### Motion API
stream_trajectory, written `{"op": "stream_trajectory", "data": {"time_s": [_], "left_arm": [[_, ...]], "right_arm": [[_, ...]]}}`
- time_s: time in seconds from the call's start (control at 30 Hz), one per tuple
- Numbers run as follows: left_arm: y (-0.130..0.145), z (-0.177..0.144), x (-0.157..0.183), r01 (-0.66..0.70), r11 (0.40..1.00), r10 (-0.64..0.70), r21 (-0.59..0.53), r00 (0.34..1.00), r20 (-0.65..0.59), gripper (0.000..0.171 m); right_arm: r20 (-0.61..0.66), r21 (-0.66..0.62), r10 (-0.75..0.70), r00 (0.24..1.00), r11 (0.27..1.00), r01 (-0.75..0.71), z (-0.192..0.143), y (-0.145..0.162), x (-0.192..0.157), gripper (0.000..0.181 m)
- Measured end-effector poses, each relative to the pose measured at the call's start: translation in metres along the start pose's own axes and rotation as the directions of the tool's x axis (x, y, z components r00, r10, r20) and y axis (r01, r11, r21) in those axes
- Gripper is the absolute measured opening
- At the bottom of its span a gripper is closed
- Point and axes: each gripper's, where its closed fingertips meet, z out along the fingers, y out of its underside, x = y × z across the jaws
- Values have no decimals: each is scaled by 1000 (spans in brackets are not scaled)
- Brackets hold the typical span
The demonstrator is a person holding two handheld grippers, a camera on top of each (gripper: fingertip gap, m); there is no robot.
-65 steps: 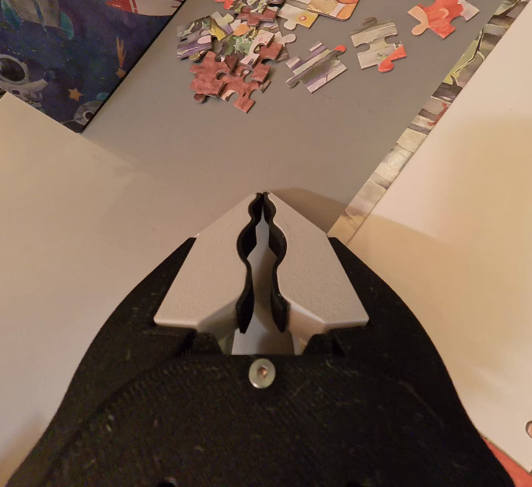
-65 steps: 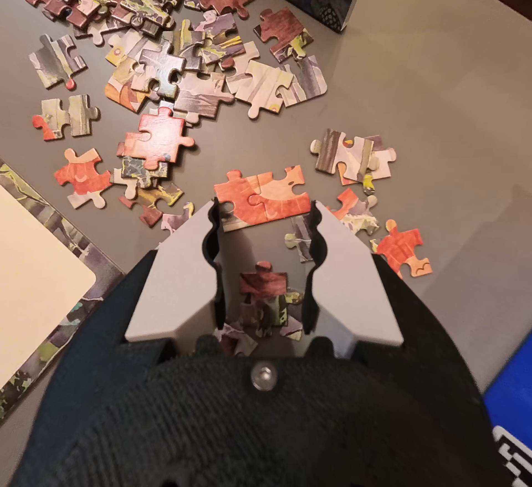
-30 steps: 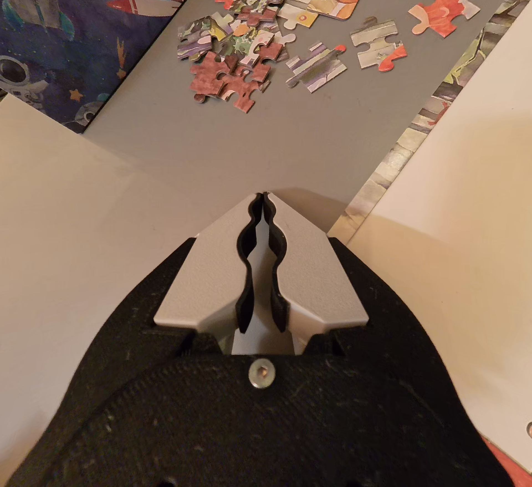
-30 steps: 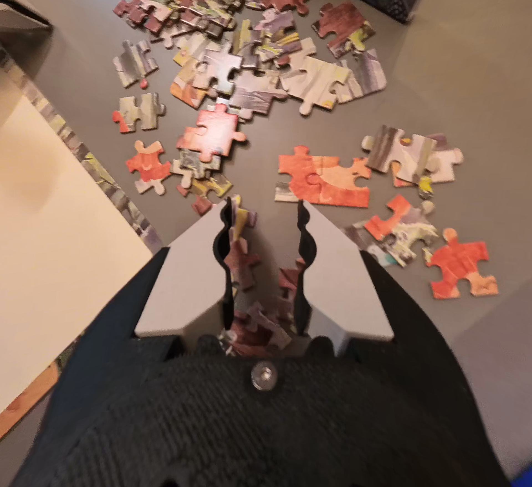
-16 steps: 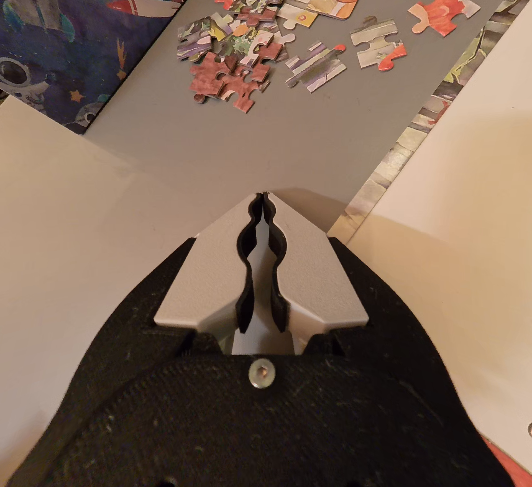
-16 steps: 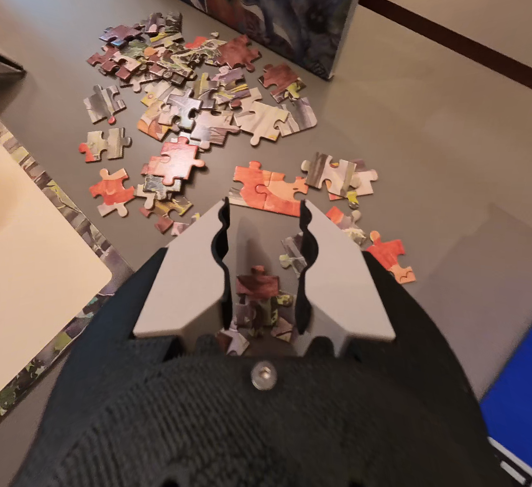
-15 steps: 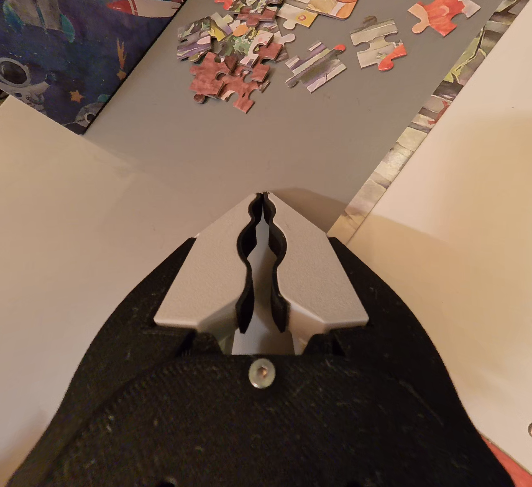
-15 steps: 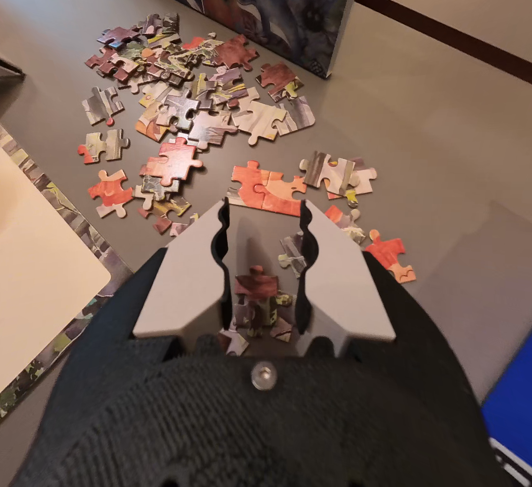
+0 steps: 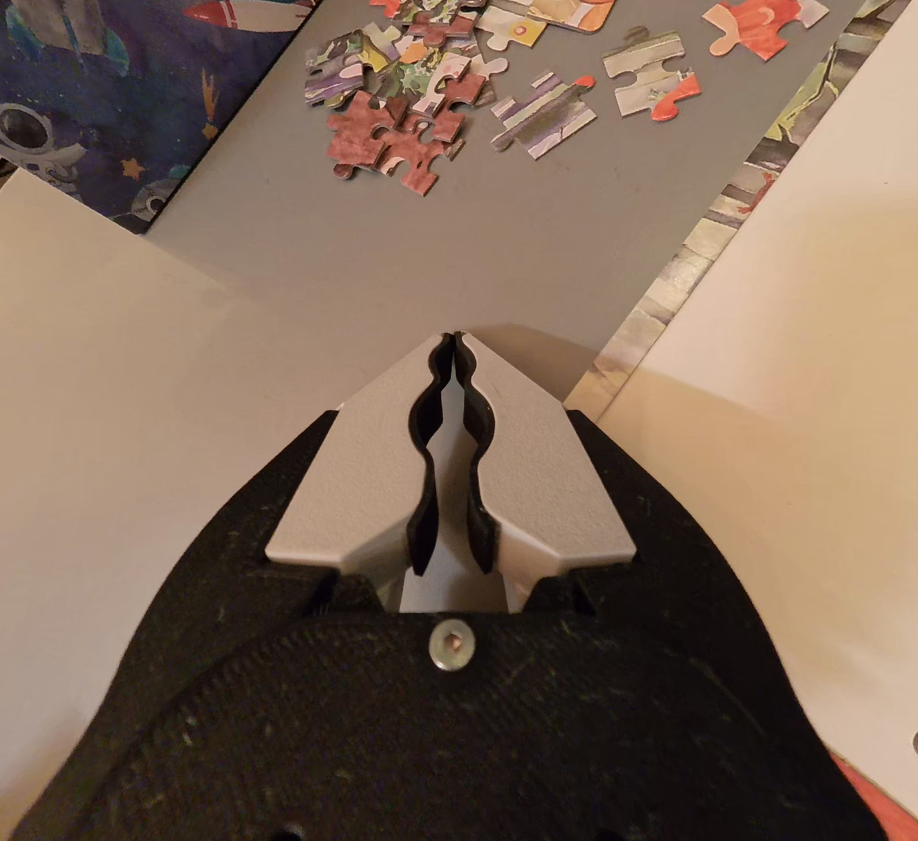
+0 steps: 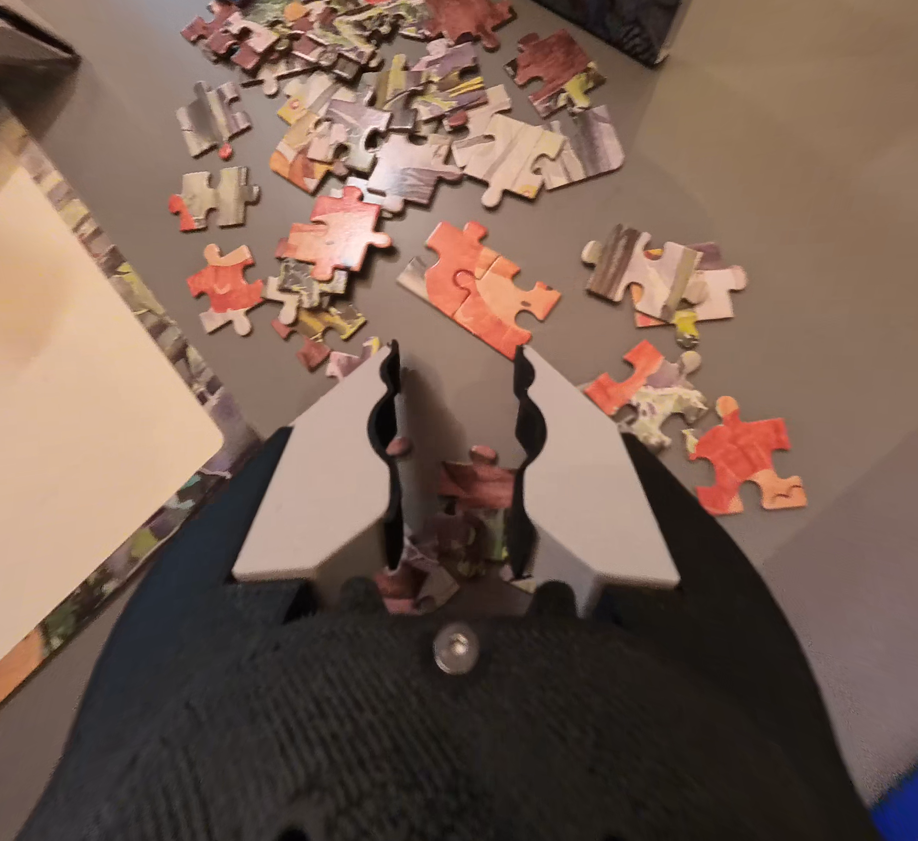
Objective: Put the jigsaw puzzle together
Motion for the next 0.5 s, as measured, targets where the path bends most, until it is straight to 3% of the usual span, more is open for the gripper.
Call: {"op": "stream_trajectory", "data": {"time_s": [0.17,0.27,0.33,0.4,0.5], "left_arm": [[0,0,0,1,1000,-1,0,1000,-1,1],[0,0,0,4,1000,-4,0,1000,-4,1],[0,0,0,15,1000,-15,-1,1000,-12,1],[0,0,-1,32,999,-32,-1,999,-22,2],[0,0,-1,38,999,-38,-1,999,-28,3]], "right_arm": [[-22,42,-56,998,997,57,-3,-9,-1,45],[-69,66,-187,980,979,191,0,-19,2,46],[-103,-5,-301,948,953,302,3,-23,8,49],[-44,-100,-402,914,913,397,5,-23,4,51],[172,-229,-465,869,839,494,9,-15,-13,57]]}}
